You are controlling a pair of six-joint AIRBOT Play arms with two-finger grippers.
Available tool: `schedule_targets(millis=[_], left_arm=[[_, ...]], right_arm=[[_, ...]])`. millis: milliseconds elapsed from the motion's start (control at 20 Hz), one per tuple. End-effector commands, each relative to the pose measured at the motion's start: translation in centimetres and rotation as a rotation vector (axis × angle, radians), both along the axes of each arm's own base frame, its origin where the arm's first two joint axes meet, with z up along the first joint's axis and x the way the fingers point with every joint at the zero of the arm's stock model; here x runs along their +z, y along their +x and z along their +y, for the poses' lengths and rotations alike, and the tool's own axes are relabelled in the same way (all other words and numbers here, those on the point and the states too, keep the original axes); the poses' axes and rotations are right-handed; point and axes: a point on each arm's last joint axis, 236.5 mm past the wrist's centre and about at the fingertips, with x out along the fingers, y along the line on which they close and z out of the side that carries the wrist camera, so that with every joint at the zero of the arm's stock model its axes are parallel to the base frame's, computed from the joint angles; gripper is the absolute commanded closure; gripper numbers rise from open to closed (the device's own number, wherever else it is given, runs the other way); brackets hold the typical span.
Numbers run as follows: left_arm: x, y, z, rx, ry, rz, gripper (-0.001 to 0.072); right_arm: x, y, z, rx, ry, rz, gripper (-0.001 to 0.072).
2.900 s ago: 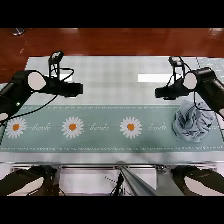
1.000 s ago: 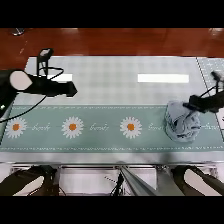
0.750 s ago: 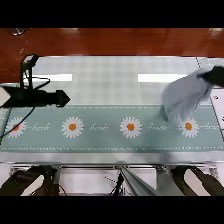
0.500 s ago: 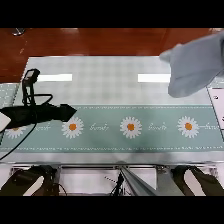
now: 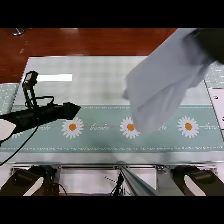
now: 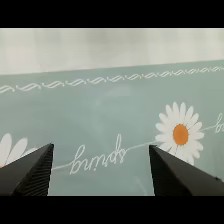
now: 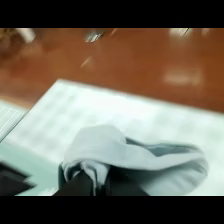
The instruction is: Fold the shirts.
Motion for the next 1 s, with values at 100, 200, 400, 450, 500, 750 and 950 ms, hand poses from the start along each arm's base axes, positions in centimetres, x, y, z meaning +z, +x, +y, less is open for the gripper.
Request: schedule_targets(millis=[100, 200, 400, 450, 500, 750, 950], left_arm=[[0.4, 0.1, -0.5, 0.01, -0.039, -0.002, 0.0002], [0.4, -0.1, -0.9, -0.005, -0.038, -0.001, 0.0003], [-0.5, -0.9, -2.5, -0.059, -0.028, 0.028, 0.0003], [-1.0, -1.2, -2.9, -0.077, -0.023, 0.042, 0.0003], [-1.5, -1.6, -3.4, -0.098, -0.015, 0.06, 0.0003], [-5.2, -4.9, -4.2, -0.198, 0.054, 0.242, 0.0003], [-7.4, -9.5, -4.1, -0.274, 0.077, 0.422, 0.0002]], right_arm=[[-15.0, 0.0, 8.6, 0.025, 0.162, 0.333, 0.0691], [-20.7, -0.5, 11.4, 0.013, 0.173, 0.435, 0.0691], [-29.6, -0.4, 15.2, 0.013, 0.076, 0.591, 0.069], [-31.3, 0.0, 15.3, -0.012, 0.077, 0.636, 0.0688], [-32.8, 0.5, 15.2, -0.042, 0.087, 0.687, 0.0533], [-28.2, 6.2, 9.1, -0.011, 0.024, 0.621, 0.0089], [-21.2, 12.1, -6.8, -0.274, 0.08, 0.521, 0.0089]])
